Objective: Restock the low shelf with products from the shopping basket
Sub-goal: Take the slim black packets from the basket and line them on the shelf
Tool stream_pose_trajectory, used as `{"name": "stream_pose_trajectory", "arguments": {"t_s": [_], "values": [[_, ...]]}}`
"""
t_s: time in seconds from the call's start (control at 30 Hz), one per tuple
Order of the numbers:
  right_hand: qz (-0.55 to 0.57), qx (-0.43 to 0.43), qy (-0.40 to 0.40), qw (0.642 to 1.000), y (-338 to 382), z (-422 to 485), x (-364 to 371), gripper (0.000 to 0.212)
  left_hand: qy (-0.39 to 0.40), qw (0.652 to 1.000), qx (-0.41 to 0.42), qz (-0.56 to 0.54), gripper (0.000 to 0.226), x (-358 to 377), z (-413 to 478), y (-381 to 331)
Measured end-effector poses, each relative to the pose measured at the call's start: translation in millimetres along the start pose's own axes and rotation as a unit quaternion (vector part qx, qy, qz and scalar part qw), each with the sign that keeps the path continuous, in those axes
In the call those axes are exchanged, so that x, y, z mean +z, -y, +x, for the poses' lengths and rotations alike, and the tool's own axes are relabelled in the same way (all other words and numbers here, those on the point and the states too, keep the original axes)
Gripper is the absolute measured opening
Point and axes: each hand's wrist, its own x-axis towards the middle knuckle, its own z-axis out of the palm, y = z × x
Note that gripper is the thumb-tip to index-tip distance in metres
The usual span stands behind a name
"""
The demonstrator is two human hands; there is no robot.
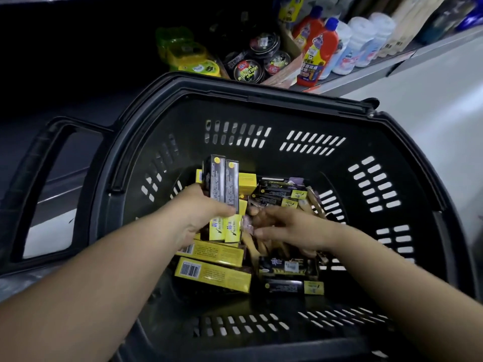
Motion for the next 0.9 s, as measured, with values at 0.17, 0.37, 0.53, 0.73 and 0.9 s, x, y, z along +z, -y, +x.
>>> {"name": "stream_pose_trajectory", "arguments": {"t_s": [0.17,0.37,0.53,0.73,0.9], "values": [[-0.293,0.173,0.166,0.926,-63.8,23.5,18.7,0.046,0.007,1.0,-0.002,-0.021,0.08,1.1,-2.6,-0.6],[-0.312,0.175,0.156,0.921,-52.0,25.4,23.3,0.042,0.036,0.994,-0.022,-0.1,0.05,3.2,-6.2,-6.9],[0.125,0.084,-0.064,0.986,-11.4,-3.3,-20.0,0.029,0.047,0.989,-0.043,-0.135,0.028,2.0,-5.2,-12.1],[0.067,-0.145,-0.07,0.985,16.1,-12.5,-38.2,0.052,0.103,0.982,-0.069,-0.141,0.015,-0.2,-7.7,-14.8],[0.038,-0.177,-0.058,0.982,18.4,-17.5,-39.0,0.048,0.118,0.984,-0.074,-0.109,0.032,-0.5,-9.5,-12.8]]}}
